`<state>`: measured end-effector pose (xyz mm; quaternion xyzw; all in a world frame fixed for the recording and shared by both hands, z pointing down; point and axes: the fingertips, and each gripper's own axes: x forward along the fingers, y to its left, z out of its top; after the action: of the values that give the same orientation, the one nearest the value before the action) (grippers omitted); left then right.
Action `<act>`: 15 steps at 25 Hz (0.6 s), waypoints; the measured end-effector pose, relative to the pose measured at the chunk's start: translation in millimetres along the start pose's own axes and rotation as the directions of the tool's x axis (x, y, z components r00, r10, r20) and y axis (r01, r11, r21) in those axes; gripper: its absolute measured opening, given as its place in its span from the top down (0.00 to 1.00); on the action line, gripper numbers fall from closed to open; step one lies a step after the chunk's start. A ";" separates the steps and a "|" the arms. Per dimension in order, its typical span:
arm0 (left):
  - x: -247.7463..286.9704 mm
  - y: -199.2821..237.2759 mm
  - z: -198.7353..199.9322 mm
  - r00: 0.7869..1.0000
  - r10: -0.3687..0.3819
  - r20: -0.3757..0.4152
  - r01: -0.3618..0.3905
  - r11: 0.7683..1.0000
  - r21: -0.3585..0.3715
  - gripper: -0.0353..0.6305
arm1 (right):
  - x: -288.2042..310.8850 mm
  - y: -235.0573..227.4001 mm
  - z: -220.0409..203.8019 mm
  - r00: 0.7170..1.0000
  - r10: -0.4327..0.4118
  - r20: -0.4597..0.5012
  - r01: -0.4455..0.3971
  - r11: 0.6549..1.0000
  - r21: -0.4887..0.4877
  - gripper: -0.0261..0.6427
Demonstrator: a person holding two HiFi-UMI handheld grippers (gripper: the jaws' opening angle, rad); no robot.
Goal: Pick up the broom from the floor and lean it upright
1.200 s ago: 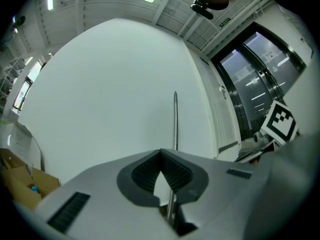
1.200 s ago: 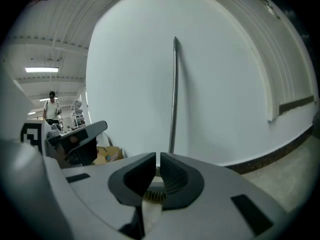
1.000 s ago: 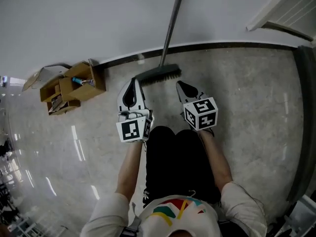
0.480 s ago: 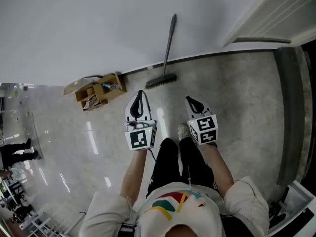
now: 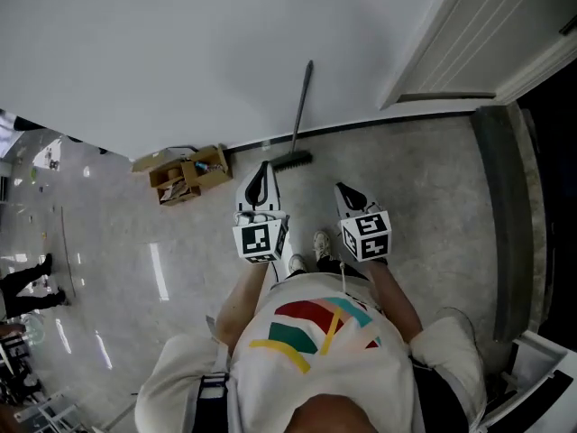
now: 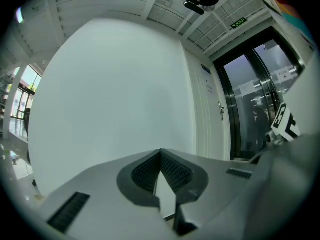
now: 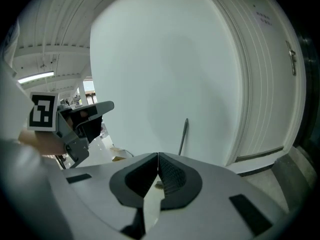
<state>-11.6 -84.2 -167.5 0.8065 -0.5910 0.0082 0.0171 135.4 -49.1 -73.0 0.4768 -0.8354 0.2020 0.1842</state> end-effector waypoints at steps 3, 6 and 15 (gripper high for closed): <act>-15.5 -8.7 -1.6 1.000 -0.012 -0.004 0.012 1.000 -0.006 0.88 | -15.2 2.7 -2.4 1.000 -0.011 0.013 0.011 1.000 -0.004 0.94; -27.9 -13.2 -2.6 1.000 -0.023 -0.005 0.023 1.000 -0.003 0.88 | -25.8 9.3 -0.5 0.999 -0.017 0.033 0.018 1.000 -0.005 0.94; -52.1 -14.0 1.2 1.000 0.011 0.004 -0.011 1.000 -0.023 0.88 | -38.2 28.0 5.6 0.998 0.018 0.055 -0.016 0.999 -0.033 0.94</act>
<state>-13.9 -30.5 -170.7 0.8029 -0.5956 -0.0004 0.0252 128.6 -11.4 -101.4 0.4719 -0.8474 0.1766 0.1673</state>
